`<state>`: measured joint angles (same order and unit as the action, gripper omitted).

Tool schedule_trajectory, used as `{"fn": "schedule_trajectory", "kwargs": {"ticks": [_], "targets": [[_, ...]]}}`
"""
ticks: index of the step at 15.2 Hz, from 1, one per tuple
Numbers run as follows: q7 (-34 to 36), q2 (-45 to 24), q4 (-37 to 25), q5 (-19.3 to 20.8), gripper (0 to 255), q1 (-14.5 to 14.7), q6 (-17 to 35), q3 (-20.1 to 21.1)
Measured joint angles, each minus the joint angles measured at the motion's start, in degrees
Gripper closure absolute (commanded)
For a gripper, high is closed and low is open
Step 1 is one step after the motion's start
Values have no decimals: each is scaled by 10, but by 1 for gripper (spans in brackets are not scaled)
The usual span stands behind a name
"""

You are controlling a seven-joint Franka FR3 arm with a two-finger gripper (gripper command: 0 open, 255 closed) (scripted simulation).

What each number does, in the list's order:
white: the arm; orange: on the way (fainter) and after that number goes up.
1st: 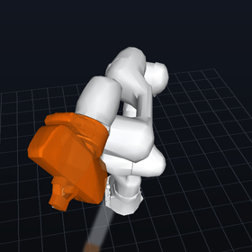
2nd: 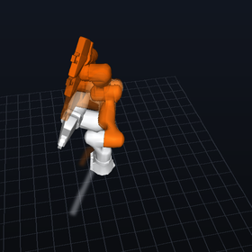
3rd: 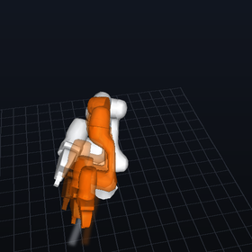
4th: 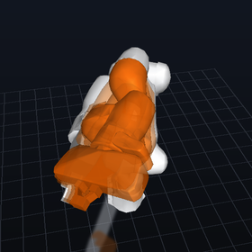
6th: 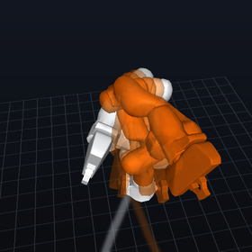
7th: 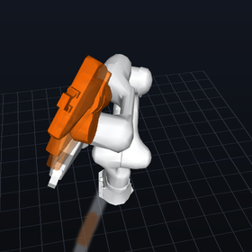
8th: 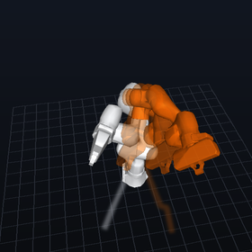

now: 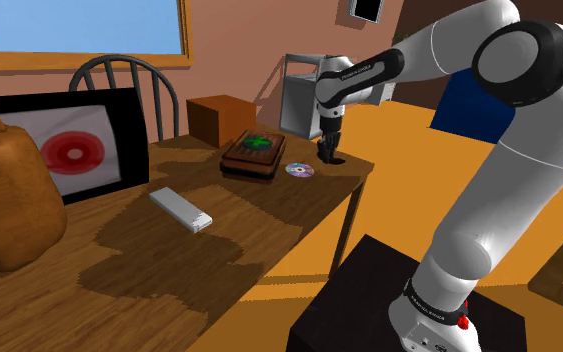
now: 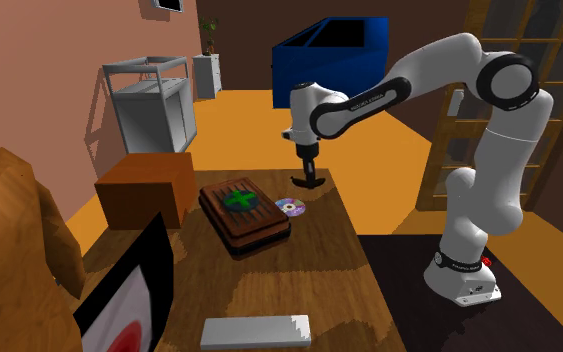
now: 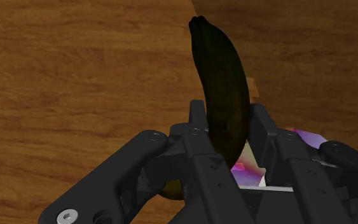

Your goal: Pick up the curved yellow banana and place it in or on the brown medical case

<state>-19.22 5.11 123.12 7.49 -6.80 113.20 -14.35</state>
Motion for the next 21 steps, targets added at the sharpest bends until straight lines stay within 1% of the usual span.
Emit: {"fn": "schedule_trajectory", "kwargs": {"ticks": [8,21], "targets": [[-1,20,-41,2,255,2,-61,3],[-9,31,-131,0,255,4,-161,7]]}}
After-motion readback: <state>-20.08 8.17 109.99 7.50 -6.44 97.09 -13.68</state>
